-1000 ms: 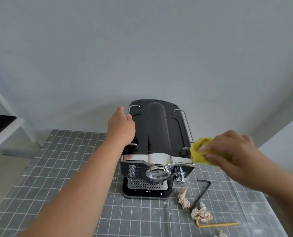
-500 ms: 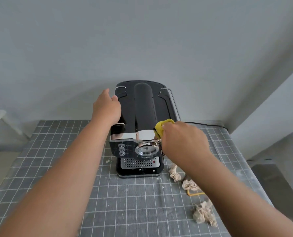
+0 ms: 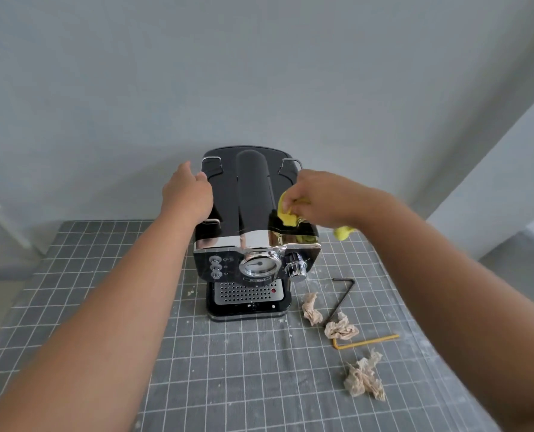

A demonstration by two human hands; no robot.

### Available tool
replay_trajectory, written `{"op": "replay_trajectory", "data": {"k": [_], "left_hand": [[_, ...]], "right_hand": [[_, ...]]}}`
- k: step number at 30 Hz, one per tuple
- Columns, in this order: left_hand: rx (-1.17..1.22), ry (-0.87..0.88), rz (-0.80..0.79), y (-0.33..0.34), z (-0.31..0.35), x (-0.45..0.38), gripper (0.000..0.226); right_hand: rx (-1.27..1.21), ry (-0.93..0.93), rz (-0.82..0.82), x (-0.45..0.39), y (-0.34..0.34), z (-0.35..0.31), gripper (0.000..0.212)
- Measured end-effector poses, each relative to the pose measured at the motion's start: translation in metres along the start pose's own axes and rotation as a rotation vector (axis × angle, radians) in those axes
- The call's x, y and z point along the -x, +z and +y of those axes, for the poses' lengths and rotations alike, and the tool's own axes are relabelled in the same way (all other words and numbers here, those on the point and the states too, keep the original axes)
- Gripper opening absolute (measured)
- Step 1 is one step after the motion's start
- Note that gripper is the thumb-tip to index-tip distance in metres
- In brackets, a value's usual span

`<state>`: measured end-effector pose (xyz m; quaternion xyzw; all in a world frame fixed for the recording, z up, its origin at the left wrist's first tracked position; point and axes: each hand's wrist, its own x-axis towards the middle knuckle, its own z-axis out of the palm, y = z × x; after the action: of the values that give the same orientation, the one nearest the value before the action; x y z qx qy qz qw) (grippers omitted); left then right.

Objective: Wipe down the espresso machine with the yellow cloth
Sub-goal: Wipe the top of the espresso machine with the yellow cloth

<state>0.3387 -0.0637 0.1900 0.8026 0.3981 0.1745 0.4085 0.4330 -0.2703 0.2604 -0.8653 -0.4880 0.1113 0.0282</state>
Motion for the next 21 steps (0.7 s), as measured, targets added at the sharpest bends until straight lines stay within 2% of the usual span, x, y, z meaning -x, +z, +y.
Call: {"op": "replay_trajectory", "data": {"k": [2, 4, 7, 9, 11, 13, 15, 17, 21], "left_hand": [[-0.009, 0.008, -0.001, 0.001, 0.0, -0.001, 0.05], [-0.006, 0.009, 0.001, 0.001, 0.0, -0.002, 0.05], [-0.014, 0.001, 0.0, 0.002, -0.001, -0.004, 0.051], [-0.008, 0.007, -0.005, 0.003, -0.001, -0.003, 0.05], [0.016, -0.004, -0.012, 0.003, 0.0, -0.003, 0.05], [0.017, -0.008, -0.015, 0.004, 0.001, -0.003, 0.05], [0.019, -0.01, -0.016, 0.003, 0.001, -0.004, 0.051], [0.024, -0.013, -0.022, 0.002, 0.001, -0.003, 0.051], [0.02, 0.004, -0.026, 0.0, 0.001, 0.0, 0.05]], "right_hand": [[0.079, 0.016, -0.087, 0.0, -0.012, 0.003, 0.027], [0.261, 0.006, -0.159, -0.003, -0.018, -0.003, 0.029], [0.412, 0.011, -0.131, -0.007, -0.026, -0.017, 0.028], [0.295, 0.052, -0.008, -0.009, -0.043, -0.02, 0.025], [0.081, -0.029, 0.124, -0.013, -0.046, -0.025, 0.025], [0.017, -0.189, 0.12, -0.016, -0.027, -0.039, 0.024], [0.066, -0.29, 0.081, -0.018, 0.004, -0.054, 0.024], [0.077, -0.312, 0.133, -0.015, 0.02, -0.055, 0.024], [0.032, -0.373, 0.072, -0.004, 0.015, -0.045, 0.021]]}}
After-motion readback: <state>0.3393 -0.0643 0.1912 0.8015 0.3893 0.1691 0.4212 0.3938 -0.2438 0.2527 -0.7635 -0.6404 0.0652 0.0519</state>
